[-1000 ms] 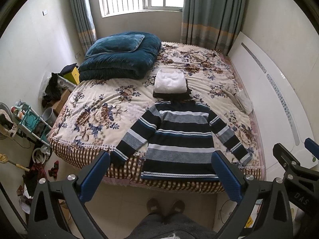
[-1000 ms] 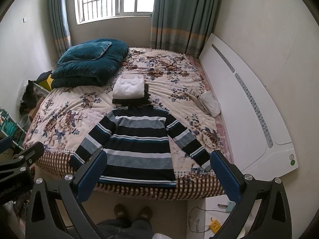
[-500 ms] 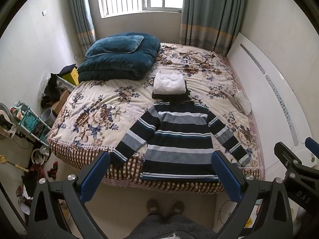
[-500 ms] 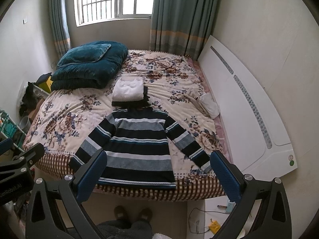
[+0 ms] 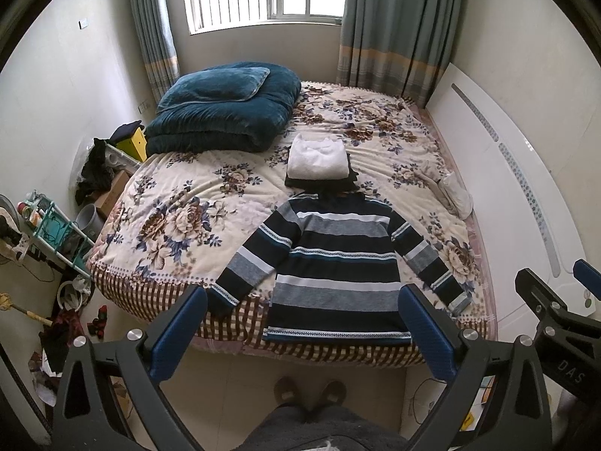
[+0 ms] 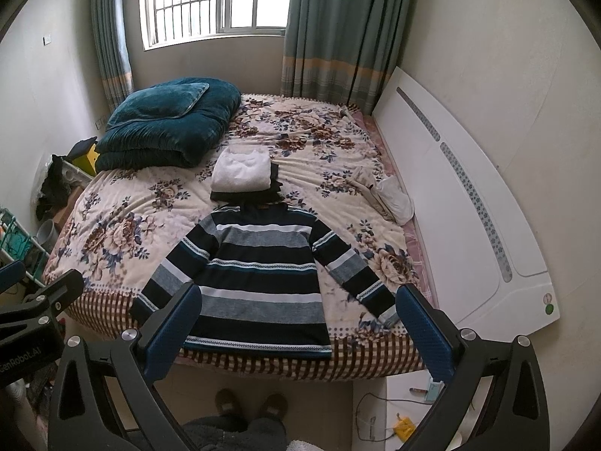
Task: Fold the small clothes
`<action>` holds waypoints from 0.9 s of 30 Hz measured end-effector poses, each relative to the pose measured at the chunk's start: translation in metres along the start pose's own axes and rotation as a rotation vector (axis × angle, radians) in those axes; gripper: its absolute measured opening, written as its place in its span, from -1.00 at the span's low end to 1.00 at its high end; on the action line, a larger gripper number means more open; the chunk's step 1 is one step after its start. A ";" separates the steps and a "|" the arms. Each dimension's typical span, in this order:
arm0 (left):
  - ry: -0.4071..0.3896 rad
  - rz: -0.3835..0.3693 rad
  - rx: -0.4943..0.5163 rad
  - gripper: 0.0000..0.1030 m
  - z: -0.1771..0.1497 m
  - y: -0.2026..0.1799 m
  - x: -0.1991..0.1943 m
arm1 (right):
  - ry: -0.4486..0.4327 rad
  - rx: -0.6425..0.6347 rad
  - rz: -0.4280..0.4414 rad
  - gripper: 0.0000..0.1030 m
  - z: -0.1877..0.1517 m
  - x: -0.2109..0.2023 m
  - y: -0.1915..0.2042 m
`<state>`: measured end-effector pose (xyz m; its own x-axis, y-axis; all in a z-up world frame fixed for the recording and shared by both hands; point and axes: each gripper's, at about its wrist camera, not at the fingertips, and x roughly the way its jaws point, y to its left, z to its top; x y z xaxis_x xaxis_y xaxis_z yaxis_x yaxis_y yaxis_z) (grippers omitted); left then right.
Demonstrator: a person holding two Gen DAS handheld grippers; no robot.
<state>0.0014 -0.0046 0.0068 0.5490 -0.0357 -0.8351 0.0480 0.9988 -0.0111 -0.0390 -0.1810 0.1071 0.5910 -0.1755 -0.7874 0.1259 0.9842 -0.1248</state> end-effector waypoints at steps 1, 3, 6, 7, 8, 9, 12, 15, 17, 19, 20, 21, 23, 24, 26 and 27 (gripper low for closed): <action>-0.001 0.001 0.001 1.00 -0.001 0.001 0.000 | 0.000 -0.001 0.000 1.00 -0.001 0.000 0.000; 0.000 0.002 0.001 1.00 0.001 0.000 0.001 | 0.001 0.000 0.000 1.00 0.001 0.000 0.000; -0.001 0.001 0.003 1.00 0.002 0.000 0.002 | 0.003 -0.002 0.000 1.00 0.005 -0.001 0.000; -0.002 0.001 0.002 1.00 0.002 0.001 0.002 | 0.001 -0.001 0.000 1.00 0.004 -0.001 0.000; -0.002 0.000 0.000 1.00 0.002 0.001 0.002 | 0.001 -0.003 -0.001 1.00 0.004 -0.001 0.001; -0.002 0.000 0.001 1.00 0.002 0.001 0.002 | 0.001 -0.003 -0.002 1.00 0.005 -0.001 0.001; -0.001 -0.001 0.002 1.00 0.003 0.000 0.002 | 0.002 -0.001 0.000 1.00 0.004 0.000 0.001; -0.001 -0.001 0.003 1.00 0.002 0.000 0.002 | 0.006 0.004 0.004 1.00 0.005 0.001 0.002; -0.006 0.002 0.001 1.00 0.001 0.002 0.002 | 0.013 0.014 0.003 1.00 0.010 0.007 0.004; -0.022 0.023 0.005 1.00 0.014 -0.002 0.003 | 0.023 0.037 -0.002 1.00 0.012 0.020 0.002; -0.043 0.044 0.017 1.00 0.018 -0.005 0.010 | 0.032 0.054 -0.015 1.00 0.013 0.031 0.000; -0.052 0.056 0.021 1.00 0.021 -0.007 0.015 | 0.038 0.076 -0.020 1.00 0.013 0.040 -0.006; -0.087 0.081 0.029 1.00 0.026 -0.011 0.032 | 0.068 0.138 -0.048 1.00 0.010 0.075 -0.022; -0.102 0.099 0.042 1.00 0.030 -0.016 0.049 | 0.086 0.173 -0.060 1.00 0.008 0.094 -0.033; -0.104 0.123 0.059 1.00 0.035 -0.021 0.083 | 0.134 0.238 -0.092 1.00 0.002 0.132 -0.056; -0.083 0.126 0.071 1.00 0.037 -0.026 0.110 | 0.167 0.278 -0.118 1.00 -0.004 0.157 -0.073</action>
<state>0.0915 -0.0353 -0.0643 0.6217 0.0844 -0.7787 0.0317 0.9907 0.1326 0.0413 -0.2807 -0.0092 0.4238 -0.2587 -0.8680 0.4119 0.9086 -0.0697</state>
